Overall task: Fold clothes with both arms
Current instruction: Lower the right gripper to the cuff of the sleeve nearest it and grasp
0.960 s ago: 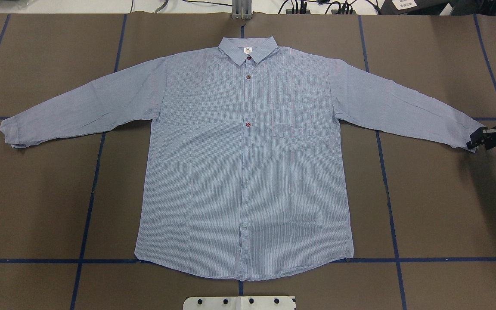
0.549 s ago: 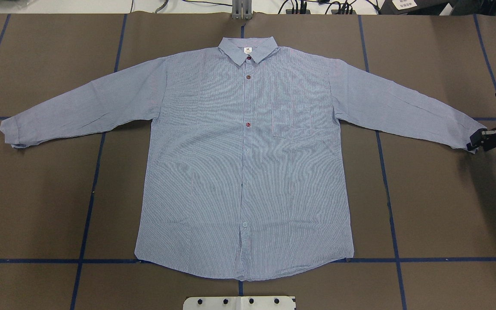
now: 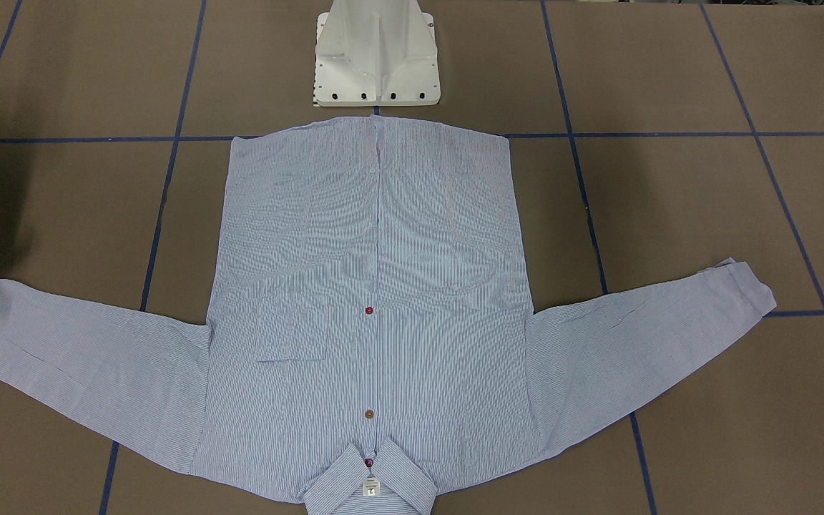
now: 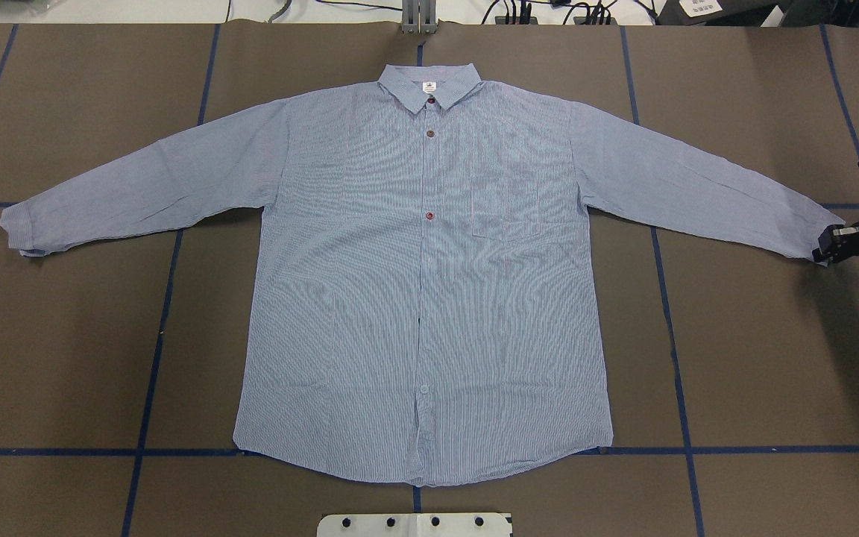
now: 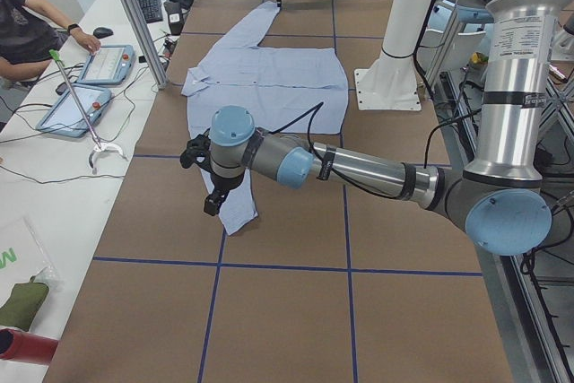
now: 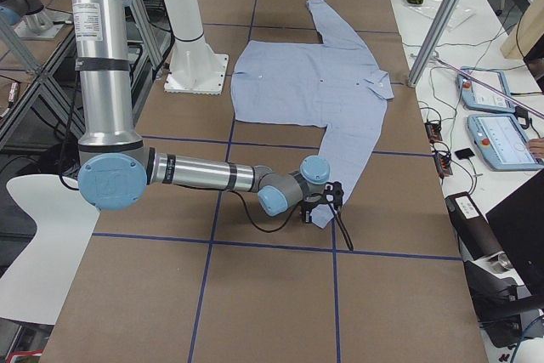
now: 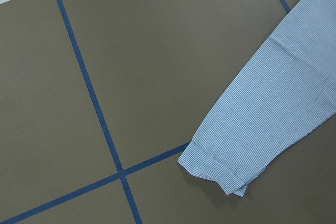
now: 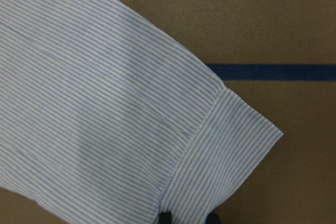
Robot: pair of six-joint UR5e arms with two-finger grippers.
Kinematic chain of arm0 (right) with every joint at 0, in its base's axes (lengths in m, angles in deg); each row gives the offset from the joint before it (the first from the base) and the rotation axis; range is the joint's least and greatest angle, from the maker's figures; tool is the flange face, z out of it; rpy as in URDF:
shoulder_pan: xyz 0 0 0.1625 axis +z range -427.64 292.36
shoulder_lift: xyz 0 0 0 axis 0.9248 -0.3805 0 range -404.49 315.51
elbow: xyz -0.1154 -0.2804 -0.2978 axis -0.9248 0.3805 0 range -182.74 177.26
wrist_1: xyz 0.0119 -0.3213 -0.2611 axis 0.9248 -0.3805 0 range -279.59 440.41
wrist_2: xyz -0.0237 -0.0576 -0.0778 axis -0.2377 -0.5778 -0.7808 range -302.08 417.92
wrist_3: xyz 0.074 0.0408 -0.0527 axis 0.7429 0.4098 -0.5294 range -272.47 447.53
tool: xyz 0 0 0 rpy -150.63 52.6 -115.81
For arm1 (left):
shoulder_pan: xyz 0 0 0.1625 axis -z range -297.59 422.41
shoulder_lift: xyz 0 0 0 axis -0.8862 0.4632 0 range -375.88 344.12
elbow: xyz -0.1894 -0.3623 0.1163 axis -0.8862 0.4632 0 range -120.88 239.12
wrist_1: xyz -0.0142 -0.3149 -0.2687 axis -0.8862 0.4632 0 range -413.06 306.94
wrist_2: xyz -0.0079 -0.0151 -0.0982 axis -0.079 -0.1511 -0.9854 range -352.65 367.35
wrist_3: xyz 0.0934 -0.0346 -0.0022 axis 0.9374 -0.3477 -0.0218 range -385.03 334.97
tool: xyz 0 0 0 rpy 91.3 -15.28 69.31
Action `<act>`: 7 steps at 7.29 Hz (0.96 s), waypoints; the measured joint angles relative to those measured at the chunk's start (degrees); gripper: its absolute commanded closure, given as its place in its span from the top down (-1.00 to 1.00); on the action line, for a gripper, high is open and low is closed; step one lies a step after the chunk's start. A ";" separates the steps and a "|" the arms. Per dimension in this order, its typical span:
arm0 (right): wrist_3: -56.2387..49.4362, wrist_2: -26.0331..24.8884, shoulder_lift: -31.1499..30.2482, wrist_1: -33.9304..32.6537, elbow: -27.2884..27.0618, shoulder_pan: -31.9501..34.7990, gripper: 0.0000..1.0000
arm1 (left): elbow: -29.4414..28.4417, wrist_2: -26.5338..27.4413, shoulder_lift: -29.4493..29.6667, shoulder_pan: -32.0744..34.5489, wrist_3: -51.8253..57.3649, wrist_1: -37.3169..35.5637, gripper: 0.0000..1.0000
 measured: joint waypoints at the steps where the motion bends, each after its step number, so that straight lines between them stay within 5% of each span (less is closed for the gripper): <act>1: -0.05 0.18 0.04 -0.01 -0.09 0.07 -0.55 | -0.01 0.00 0.04 0.00 0.00 0.00 0.99; 2: -0.07 0.56 0.08 -0.01 -0.23 0.19 -0.56 | 0.00 0.00 0.07 0.00 0.00 0.00 1.00; 4: -0.08 2.21 0.17 -0.06 -0.65 1.18 -1.00 | 0.06 0.00 0.21 0.00 0.00 0.00 1.00; 7: -0.14 5.07 -0.64 -0.01 -4.01 5.03 -1.00 | 0.07 0.00 0.26 0.00 0.00 0.00 0.99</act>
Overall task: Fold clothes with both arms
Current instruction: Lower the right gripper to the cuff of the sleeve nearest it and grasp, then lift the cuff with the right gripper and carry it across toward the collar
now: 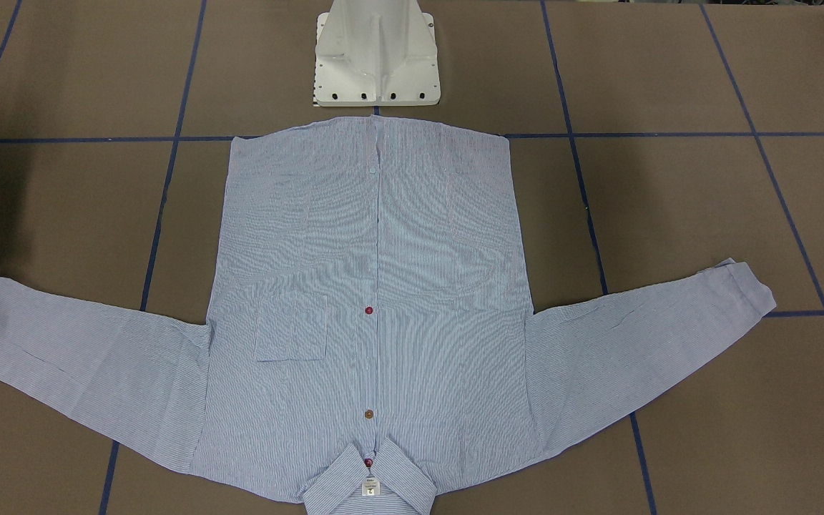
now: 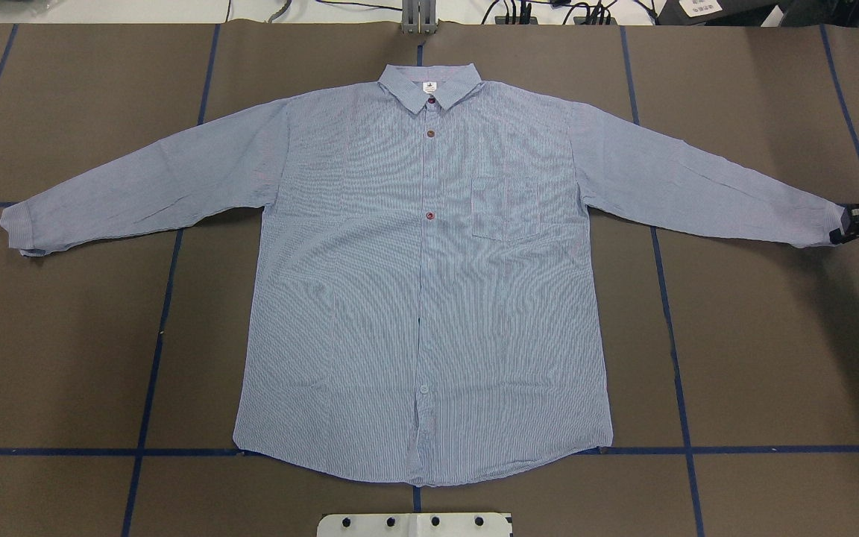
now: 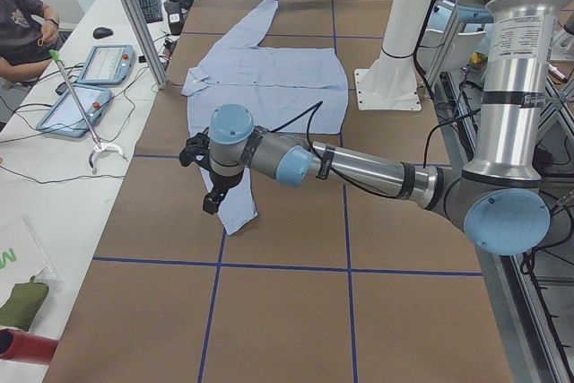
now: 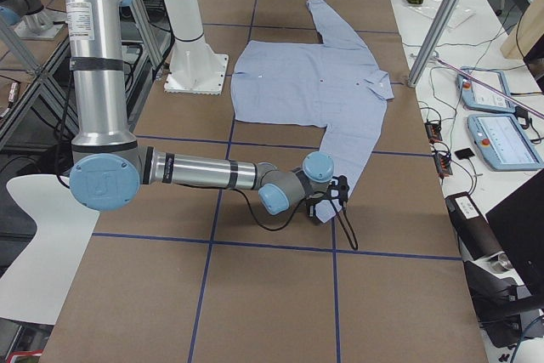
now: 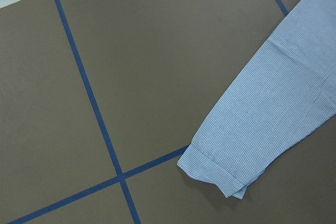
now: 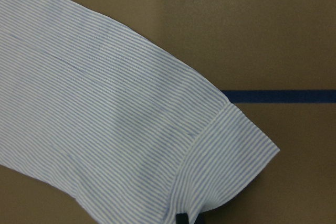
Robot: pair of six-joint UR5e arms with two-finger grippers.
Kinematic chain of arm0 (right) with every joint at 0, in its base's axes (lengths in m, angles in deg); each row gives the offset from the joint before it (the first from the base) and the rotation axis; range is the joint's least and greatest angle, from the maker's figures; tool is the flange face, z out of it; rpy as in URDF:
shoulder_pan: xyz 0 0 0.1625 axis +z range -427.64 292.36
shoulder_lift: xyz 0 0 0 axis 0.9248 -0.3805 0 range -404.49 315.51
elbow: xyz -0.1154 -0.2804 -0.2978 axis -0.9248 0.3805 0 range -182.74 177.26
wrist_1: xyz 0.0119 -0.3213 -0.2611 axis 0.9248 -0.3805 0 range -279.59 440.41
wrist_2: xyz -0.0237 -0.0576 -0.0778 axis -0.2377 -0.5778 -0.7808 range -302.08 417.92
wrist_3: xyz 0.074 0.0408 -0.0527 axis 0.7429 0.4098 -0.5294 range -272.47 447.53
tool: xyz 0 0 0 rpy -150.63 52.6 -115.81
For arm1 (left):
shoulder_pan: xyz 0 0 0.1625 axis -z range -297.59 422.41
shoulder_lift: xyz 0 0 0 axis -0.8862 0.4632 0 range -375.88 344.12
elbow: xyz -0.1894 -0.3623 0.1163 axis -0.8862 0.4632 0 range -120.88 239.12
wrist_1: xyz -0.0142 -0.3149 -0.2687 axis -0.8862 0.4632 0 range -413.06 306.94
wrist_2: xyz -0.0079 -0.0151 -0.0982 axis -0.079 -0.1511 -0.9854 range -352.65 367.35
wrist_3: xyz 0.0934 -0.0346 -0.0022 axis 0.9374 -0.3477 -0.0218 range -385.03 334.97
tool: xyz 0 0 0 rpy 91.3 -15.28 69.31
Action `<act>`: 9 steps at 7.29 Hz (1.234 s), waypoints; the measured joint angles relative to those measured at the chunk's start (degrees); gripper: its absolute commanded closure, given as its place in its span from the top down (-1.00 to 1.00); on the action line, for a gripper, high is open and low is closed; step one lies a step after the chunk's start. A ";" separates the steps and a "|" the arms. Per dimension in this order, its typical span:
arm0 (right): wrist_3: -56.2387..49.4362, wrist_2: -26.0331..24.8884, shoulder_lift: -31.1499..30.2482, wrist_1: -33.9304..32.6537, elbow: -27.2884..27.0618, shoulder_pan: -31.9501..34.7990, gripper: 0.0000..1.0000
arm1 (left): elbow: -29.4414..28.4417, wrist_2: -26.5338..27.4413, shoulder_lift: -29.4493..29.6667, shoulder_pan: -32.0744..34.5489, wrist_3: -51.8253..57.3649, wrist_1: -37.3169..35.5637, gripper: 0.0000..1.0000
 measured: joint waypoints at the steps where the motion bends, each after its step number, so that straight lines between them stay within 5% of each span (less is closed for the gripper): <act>1: -0.02 0.58 -0.85 0.02 -2.62 0.85 -1.00 | -0.01 0.00 0.00 0.00 0.00 0.00 1.00; 5: 0.16 0.82 0.73 -1.08 -12.62 -0.47 -1.00 | -0.43 0.00 0.04 0.00 0.00 0.00 0.99; 9: 1.38 -3.62 23.83 -24.78 -17.12 -9.05 -1.00 | -0.75 0.06 0.00 -0.03 0.00 0.00 0.99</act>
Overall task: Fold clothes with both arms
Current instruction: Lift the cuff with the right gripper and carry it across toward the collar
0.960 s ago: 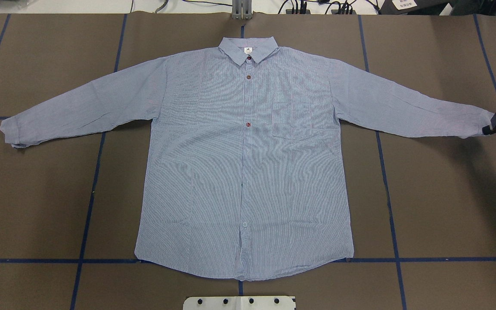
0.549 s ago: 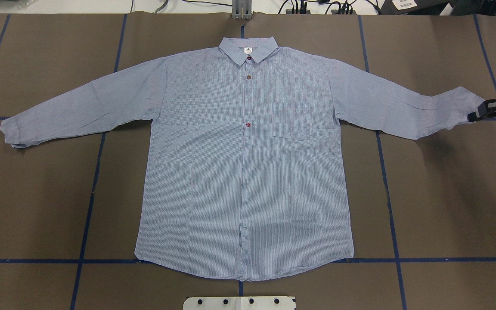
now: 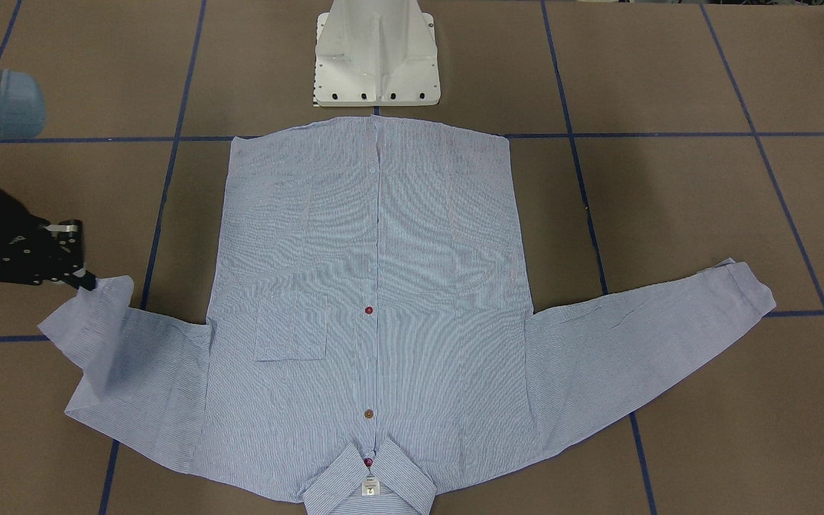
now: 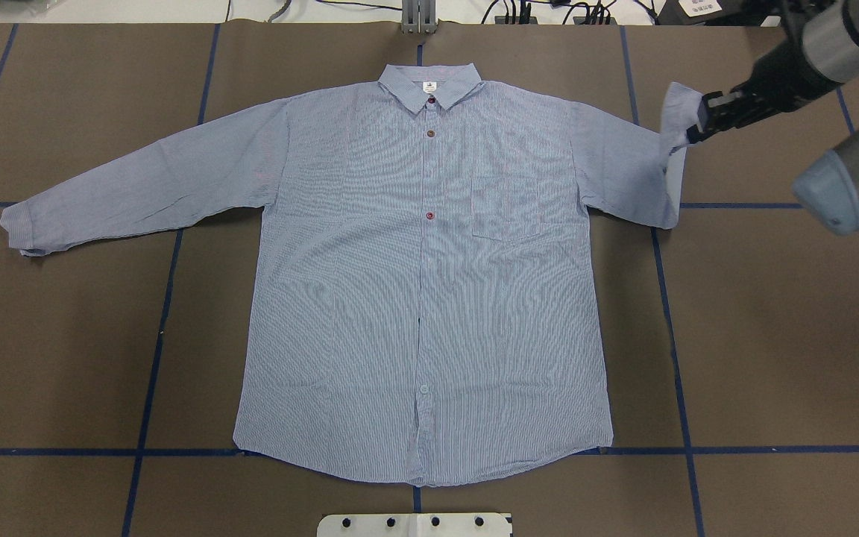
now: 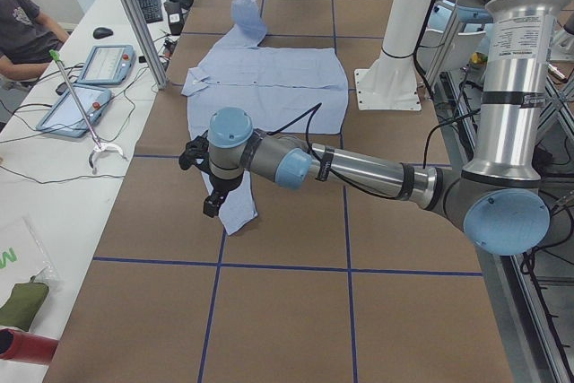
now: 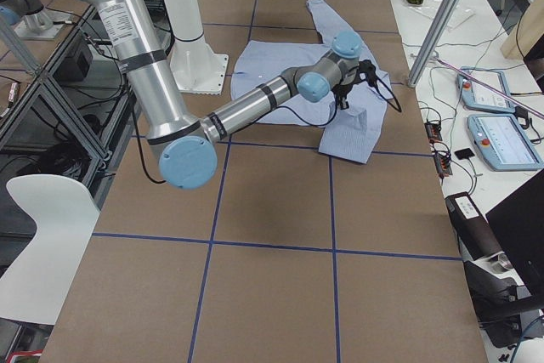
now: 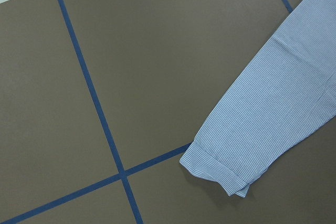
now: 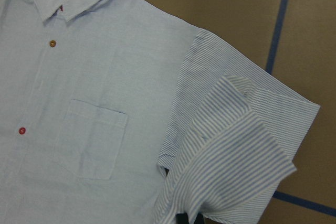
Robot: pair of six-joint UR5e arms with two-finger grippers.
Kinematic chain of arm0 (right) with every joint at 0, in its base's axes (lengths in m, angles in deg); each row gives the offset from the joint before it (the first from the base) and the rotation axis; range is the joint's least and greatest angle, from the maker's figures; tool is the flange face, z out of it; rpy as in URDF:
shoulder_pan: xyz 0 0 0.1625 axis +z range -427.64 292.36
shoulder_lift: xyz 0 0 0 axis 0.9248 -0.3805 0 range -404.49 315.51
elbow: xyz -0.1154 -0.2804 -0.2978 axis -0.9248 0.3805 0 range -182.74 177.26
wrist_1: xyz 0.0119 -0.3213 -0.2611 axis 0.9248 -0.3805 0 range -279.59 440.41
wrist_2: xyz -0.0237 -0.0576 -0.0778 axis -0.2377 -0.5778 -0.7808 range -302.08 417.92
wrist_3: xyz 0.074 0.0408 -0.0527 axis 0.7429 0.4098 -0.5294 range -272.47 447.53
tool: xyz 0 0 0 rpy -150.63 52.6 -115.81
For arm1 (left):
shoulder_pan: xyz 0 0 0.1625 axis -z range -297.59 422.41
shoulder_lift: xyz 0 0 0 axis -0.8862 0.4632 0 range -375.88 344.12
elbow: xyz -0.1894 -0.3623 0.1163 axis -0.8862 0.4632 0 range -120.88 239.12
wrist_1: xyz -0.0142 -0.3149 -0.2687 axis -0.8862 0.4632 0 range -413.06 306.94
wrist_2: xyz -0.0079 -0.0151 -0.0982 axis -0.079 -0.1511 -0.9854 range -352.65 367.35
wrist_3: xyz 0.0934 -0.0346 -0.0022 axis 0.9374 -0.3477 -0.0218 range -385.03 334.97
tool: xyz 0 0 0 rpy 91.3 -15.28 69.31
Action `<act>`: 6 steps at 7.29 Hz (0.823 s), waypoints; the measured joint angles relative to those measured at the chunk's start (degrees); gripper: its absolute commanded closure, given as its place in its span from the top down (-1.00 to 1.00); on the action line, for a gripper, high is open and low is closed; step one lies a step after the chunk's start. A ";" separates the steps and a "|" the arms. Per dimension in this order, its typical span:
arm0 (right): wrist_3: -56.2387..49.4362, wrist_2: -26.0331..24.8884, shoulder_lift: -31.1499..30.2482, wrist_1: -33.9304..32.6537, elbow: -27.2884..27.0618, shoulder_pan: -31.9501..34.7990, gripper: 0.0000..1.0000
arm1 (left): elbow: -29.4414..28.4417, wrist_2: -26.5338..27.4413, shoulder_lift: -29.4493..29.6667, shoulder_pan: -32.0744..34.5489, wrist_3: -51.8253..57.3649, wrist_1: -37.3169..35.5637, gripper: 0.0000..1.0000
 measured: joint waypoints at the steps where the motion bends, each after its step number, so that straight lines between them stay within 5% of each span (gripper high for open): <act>1: 1.40 -2.68 4.39 -2.40 0.46 -3.23 -1.00 | -0.14 0.01 0.04 0.00 0.00 0.00 0.99; 6: 9.07 -10.66 21.82 -3.14 10.20 -9.93 -1.00 | -1.97 0.18 0.28 -0.05 0.13 1.44 0.99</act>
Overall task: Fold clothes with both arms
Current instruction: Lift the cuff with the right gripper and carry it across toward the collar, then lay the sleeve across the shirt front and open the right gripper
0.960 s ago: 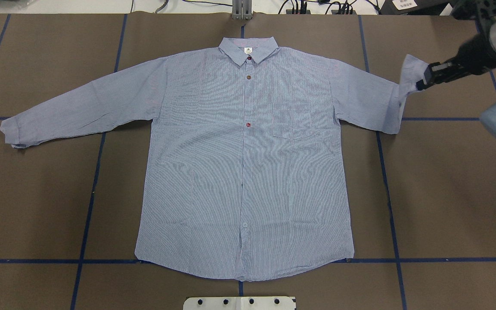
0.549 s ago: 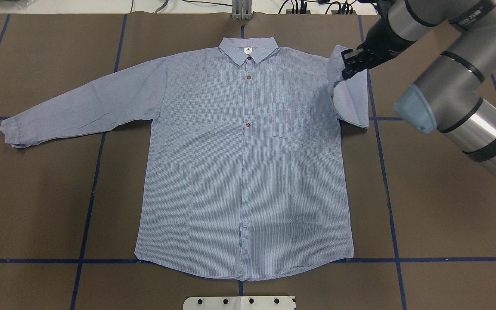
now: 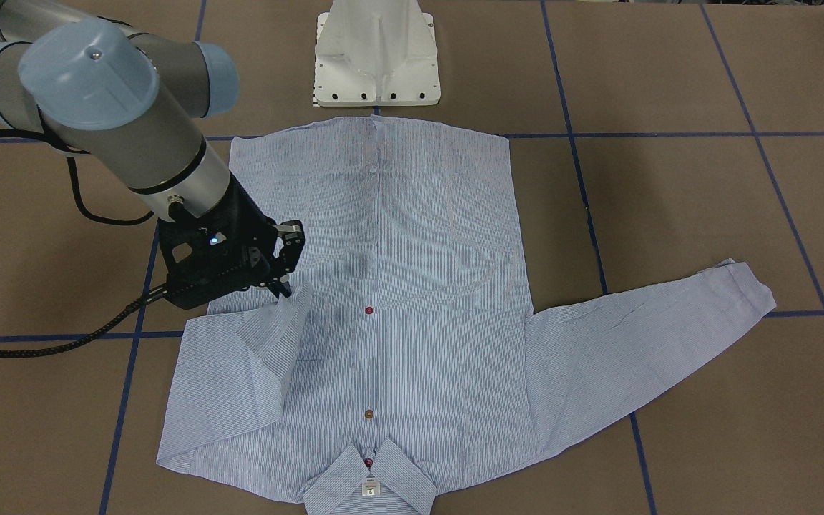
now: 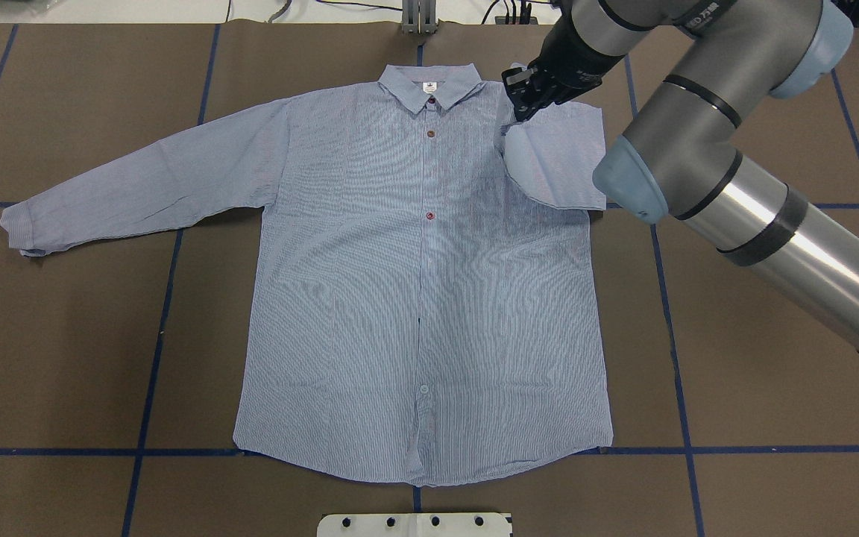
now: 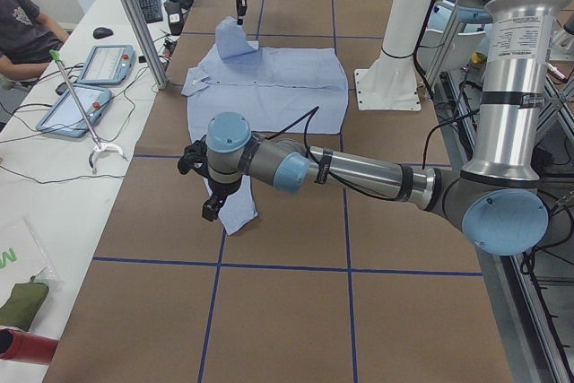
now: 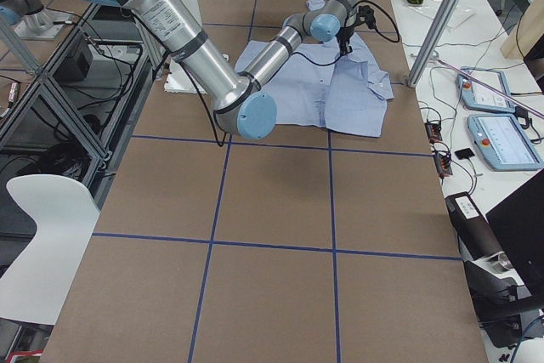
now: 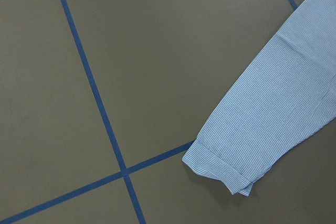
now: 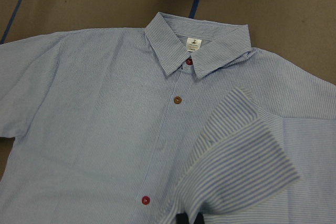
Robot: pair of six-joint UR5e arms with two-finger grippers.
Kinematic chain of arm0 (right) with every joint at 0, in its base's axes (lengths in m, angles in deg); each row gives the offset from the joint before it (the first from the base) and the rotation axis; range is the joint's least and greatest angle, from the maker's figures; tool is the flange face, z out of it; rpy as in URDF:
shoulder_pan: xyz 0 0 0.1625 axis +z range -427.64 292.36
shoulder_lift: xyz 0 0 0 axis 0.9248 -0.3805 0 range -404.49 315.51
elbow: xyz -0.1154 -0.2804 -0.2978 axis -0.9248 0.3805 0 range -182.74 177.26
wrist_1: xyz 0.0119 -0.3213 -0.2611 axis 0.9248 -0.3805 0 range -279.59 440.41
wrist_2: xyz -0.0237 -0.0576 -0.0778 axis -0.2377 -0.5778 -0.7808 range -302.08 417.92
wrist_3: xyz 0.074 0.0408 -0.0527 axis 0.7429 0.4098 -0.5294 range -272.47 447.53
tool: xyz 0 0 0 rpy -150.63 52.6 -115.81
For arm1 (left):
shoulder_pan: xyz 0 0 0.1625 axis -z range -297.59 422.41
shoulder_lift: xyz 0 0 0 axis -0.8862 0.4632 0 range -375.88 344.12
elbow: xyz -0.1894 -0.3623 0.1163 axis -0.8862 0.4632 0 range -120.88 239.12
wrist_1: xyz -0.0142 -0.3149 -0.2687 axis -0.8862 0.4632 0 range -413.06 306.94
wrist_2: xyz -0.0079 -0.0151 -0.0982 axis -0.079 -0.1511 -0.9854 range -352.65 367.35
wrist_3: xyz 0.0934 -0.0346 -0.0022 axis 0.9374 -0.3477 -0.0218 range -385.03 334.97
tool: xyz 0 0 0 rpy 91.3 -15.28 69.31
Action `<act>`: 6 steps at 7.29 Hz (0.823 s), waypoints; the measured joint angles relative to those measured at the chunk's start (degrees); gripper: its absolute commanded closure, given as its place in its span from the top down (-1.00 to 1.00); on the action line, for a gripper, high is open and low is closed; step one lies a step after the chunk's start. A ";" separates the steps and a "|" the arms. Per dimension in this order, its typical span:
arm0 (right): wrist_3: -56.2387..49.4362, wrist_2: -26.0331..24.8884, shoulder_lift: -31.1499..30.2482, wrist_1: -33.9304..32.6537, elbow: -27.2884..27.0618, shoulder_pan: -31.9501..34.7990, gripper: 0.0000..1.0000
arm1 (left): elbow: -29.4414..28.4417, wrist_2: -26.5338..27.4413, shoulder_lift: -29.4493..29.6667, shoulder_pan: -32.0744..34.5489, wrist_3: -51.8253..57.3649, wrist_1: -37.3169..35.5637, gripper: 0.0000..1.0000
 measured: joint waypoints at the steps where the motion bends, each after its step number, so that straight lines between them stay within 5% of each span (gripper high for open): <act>1: 0.18 -1.43 2.34 1.41 3.15 -0.84 -1.00 | -0.86 0.01 0.04 0.00 -0.07 1.06 0.99; 6: 0.67 -7.66 6.96 7.39 11.79 -5.84 -1.00 | -2.08 0.02 0.10 0.00 -0.04 1.95 0.99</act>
